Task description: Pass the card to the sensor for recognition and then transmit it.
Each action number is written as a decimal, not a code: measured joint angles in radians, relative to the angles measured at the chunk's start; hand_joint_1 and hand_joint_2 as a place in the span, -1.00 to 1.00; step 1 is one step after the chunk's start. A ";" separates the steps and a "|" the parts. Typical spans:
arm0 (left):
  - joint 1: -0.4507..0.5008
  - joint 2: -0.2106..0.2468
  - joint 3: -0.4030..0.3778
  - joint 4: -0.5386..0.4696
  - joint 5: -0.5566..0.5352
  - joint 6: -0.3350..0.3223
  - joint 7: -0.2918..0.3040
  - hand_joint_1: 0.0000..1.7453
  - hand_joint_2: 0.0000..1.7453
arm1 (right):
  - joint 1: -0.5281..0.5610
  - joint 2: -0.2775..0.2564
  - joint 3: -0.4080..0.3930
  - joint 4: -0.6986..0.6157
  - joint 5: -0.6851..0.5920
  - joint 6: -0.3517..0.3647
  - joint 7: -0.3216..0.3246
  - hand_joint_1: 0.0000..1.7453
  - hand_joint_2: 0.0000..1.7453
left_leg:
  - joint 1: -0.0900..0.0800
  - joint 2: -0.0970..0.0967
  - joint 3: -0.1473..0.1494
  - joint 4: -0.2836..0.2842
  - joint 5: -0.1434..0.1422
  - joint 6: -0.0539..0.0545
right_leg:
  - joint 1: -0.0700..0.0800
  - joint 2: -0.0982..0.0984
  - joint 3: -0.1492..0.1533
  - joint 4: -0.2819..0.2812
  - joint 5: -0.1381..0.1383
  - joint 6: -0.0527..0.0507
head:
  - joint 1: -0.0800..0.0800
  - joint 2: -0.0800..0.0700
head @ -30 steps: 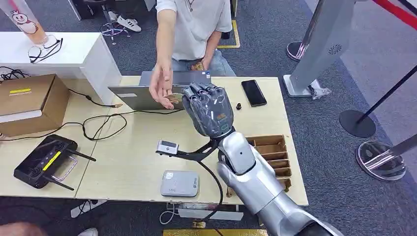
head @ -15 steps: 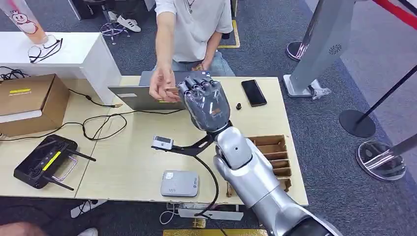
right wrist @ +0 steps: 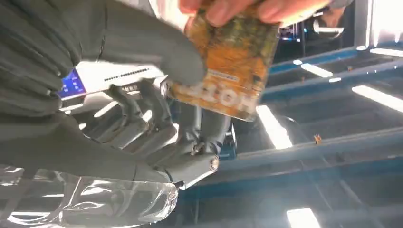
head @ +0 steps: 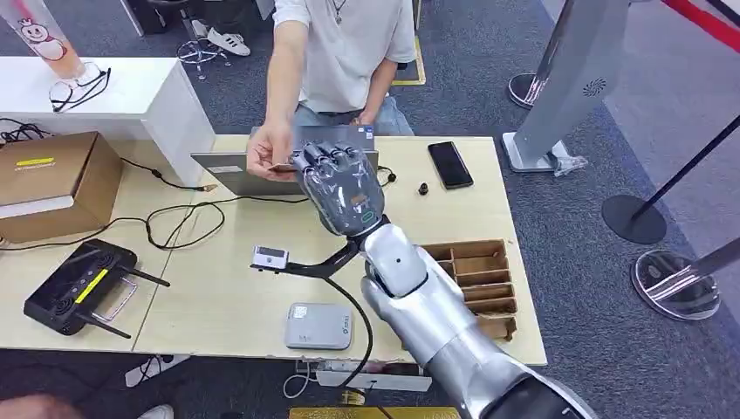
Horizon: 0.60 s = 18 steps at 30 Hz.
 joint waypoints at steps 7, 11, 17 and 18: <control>-0.004 0.000 0.000 0.000 0.001 0.009 0.005 -1.00 -1.00 | -0.009 0.003 0.004 0.029 -0.028 -0.001 0.002 -1.00 1.00 | 0.000 0.000 0.000 0.000 0.000 0.000 | 0.000 0.000 0.000 0.000 0.000 0.000 | 0.000 0.000; -0.006 0.000 0.000 0.000 0.001 0.010 0.005 -1.00 -1.00 | -0.011 0.003 0.011 0.036 -0.039 -0.001 0.005 -1.00 1.00 | 0.000 0.000 0.000 0.000 0.000 0.000 | 0.000 0.000 0.000 0.000 0.000 0.000 | 0.000 0.000; -0.007 -0.003 0.000 0.000 0.001 0.010 0.005 -1.00 -1.00 | -0.016 0.003 0.022 0.041 -0.045 -0.003 0.012 -1.00 1.00 | 0.000 0.000 0.000 0.000 0.000 0.000 | 0.000 0.000 0.000 0.000 0.000 0.000 | 0.000 0.000; -0.007 -0.003 0.000 0.000 0.001 0.010 0.005 -1.00 -1.00 | -0.017 0.003 0.023 0.041 -0.046 -0.003 0.014 -1.00 1.00 | 0.000 0.000 0.000 0.000 0.000 0.000 | 0.000 0.000 0.000 0.000 0.000 0.000 | 0.000 0.000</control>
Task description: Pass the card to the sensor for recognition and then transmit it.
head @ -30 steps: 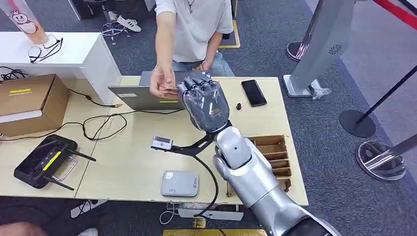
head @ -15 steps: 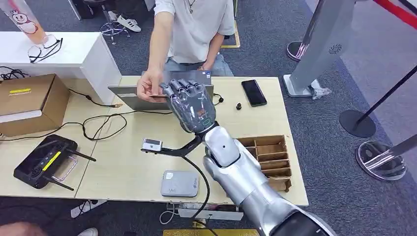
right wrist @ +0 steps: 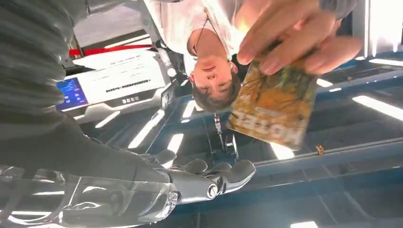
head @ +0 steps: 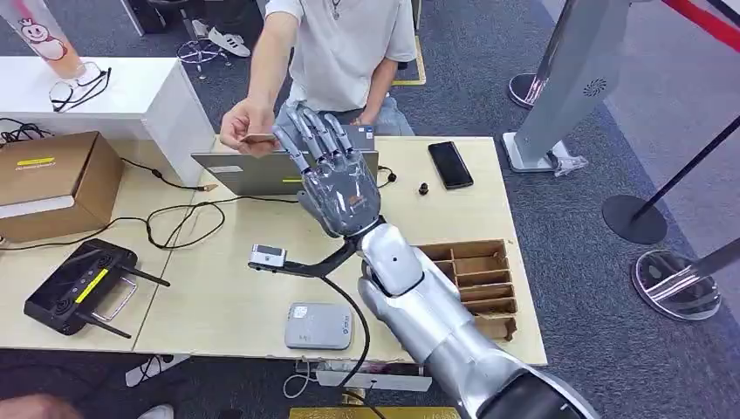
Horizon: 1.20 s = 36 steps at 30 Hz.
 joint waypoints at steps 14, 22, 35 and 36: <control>-0.001 -0.001 0.000 0.000 -0.001 0.000 0.000 -1.00 -1.00 | -0.001 -0.004 0.000 -0.002 -0.019 0.000 0.003 -1.00 1.00 | 0.000 0.000 0.000 0.000 0.000 0.000 | 0.000 0.000 0.000 0.000 0.000 0.000 | 0.000 0.000; 0.004 0.006 0.000 0.000 0.004 -0.005 -0.023 -1.00 -1.00 | 0.050 -0.057 0.001 -0.127 -0.143 0.098 -0.052 -1.00 1.00 | 0.000 0.000 0.000 0.000 0.000 0.000 | 0.000 0.000 0.000 0.000 0.000 0.000 | 0.000 0.000; 0.017 0.011 0.000 0.000 0.024 -0.001 -0.043 -1.00 -1.00 | 0.150 -0.152 0.013 -0.293 -0.250 0.210 -0.087 -1.00 1.00 | 0.000 0.000 0.000 0.000 0.000 0.000 | 0.000 0.000 0.000 0.000 0.000 0.000 | 0.000 0.000; 0.017 0.012 0.000 0.000 0.026 -0.001 -0.044 -1.00 -1.00 | 0.156 -0.159 0.015 -0.302 -0.251 0.213 -0.087 -1.00 1.00 | 0.000 0.000 0.000 0.000 0.000 0.000 | 0.000 0.000 0.000 0.000 0.000 0.000 | 0.000 0.000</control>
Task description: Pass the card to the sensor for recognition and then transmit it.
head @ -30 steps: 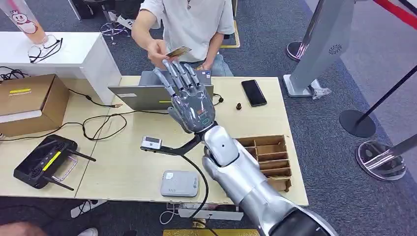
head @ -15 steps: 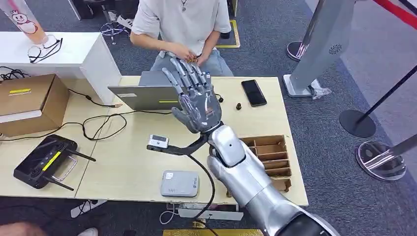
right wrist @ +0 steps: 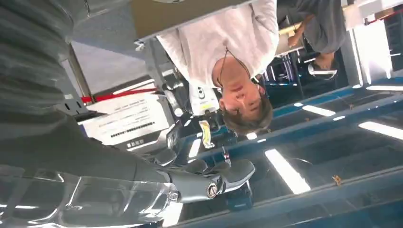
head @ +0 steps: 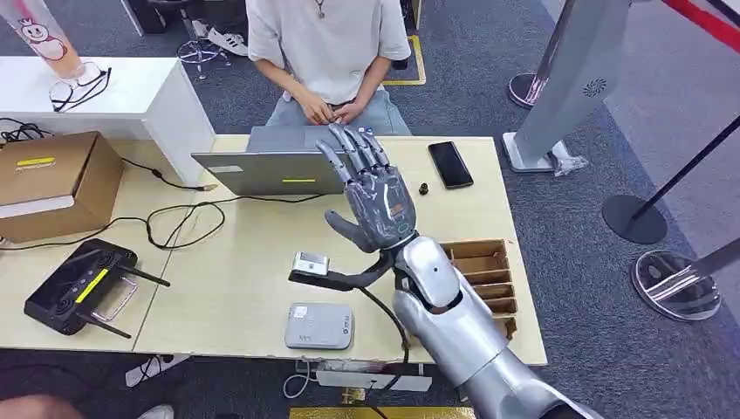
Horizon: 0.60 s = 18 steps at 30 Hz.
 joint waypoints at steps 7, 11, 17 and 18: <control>0.009 0.003 0.001 0.000 0.013 0.003 -0.005 -1.00 -1.00 | 0.041 -0.054 0.004 -0.058 -0.017 0.047 0.008 -1.00 1.00 | 0.000 0.000 0.000 0.000 0.000 0.000 | 0.000 0.000 0.000 0.000 0.000 0.000 | 0.000 0.000; 0.013 0.004 0.002 0.000 0.021 0.003 -0.007 -1.00 -1.00 | 0.061 -0.079 0.004 -0.090 -0.018 0.052 0.013 -1.00 1.00 | 0.000 0.000 0.000 0.000 0.000 0.000 | 0.000 0.000 0.000 0.000 0.000 0.000 | 0.000 0.000; 0.016 0.007 0.003 0.000 0.030 0.003 -0.011 -1.00 -1.00 | 0.094 -0.114 0.003 -0.138 -0.011 0.079 0.018 -1.00 1.00 | 0.000 0.000 0.000 0.000 0.000 0.000 | 0.000 0.000 0.000 0.000 0.000 0.000 | 0.000 0.000; 0.016 0.008 0.003 0.000 0.031 0.003 -0.013 -1.00 -1.00 | 0.100 -0.121 0.002 -0.146 -0.010 0.090 0.021 -1.00 1.00 | 0.000 0.000 0.000 0.000 0.000 0.000 | 0.000 0.000 0.000 0.000 0.000 0.000 | 0.000 0.000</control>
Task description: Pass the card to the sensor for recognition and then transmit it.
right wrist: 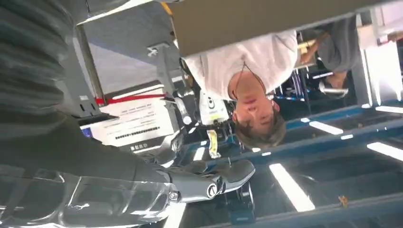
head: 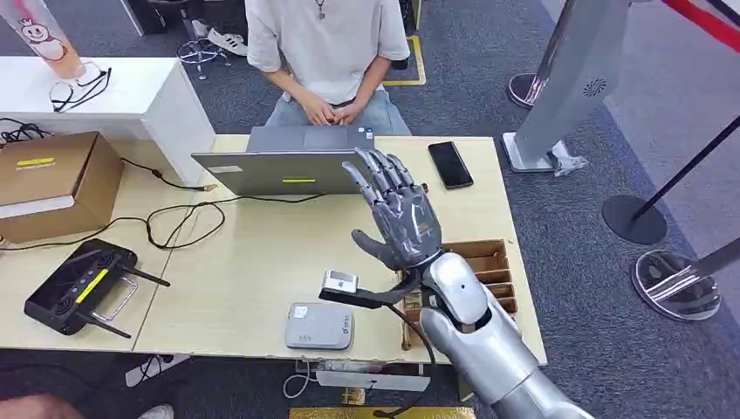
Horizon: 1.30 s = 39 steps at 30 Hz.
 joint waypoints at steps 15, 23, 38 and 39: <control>0.013 0.004 0.004 0.000 0.008 -0.001 -0.014 -1.00 -1.00 | 0.097 -0.084 -0.043 -0.109 0.037 0.191 0.000 -1.00 1.00 | 0.000 0.000 0.000 0.000 0.000 0.000 | 0.000 0.000 0.000 0.000 0.000 0.000 | 0.000 0.000; 0.016 0.005 0.008 0.000 0.008 -0.006 -0.018 -1.00 -1.00 | 0.119 -0.133 -0.064 -0.168 0.031 0.305 0.000 -1.00 1.00 | 0.000 0.000 0.000 0.000 0.000 0.000 | 0.000 0.000 0.000 0.000 0.000 0.000 | 0.000 0.000; 0.017 0.005 0.008 0.000 0.009 -0.012 -0.026 -1.00 -1.00 | 0.129 -0.235 -0.094 -0.205 0.018 0.405 0.037 -1.00 1.00 | 0.000 0.000 0.000 0.000 -0.001 0.001 | 0.000 0.000 0.000 0.000 0.000 0.000 | 0.000 0.000; 0.017 0.005 0.009 0.000 0.010 -0.012 -0.026 -1.00 -1.00 | 0.130 -0.240 -0.095 -0.205 0.018 0.406 0.044 -1.00 1.00 | 0.000 0.000 0.000 0.000 -0.001 0.001 | 0.000 0.000 0.000 0.000 0.000 0.000 | 0.000 0.000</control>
